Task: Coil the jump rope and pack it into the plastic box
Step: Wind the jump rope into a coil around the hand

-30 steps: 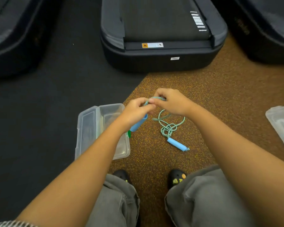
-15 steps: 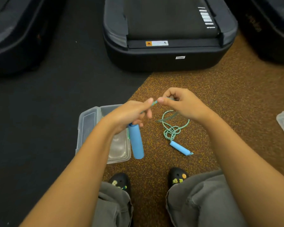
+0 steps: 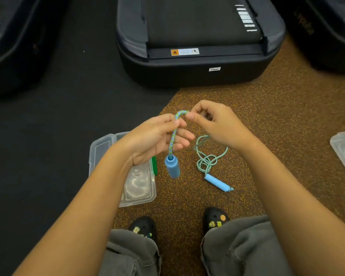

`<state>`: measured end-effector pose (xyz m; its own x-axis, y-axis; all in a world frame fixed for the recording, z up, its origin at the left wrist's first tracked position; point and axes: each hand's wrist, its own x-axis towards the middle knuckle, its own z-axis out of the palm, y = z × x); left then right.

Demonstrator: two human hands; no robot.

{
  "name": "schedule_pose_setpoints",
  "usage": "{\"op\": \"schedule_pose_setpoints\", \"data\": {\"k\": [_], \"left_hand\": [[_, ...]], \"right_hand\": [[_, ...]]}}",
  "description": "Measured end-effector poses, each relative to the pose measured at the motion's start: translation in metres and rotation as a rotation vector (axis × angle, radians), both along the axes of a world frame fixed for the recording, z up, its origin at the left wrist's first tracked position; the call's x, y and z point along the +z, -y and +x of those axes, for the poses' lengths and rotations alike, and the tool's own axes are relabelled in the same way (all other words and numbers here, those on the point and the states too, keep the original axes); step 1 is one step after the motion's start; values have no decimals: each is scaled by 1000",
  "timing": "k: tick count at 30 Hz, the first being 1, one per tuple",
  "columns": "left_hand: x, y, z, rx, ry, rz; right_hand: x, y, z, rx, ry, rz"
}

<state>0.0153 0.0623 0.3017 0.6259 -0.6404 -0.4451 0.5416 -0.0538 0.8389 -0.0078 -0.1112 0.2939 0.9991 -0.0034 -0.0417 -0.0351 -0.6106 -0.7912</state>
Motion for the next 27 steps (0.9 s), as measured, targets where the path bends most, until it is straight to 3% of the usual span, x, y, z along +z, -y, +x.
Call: {"op": "schedule_pose_setpoints", "data": {"k": [3, 9, 16, 20, 27], "left_hand": [[1, 3, -2, -55, -71, -57], [1, 9, -5, -184, -63, 15], [2, 12, 5, 254, -303, -356], [-2, 5, 15, 387, -323, -516], [-12, 10, 15, 533, -38, -273]], "right_hand": [[0, 0, 3, -85, 71, 23], [-2, -2, 6, -155, 117, 11], [-5, -5, 1, 88, -92, -107], [-9, -14, -5, 270, -235, -215], [-6, -24, -12, 350, -199, -250]]}}
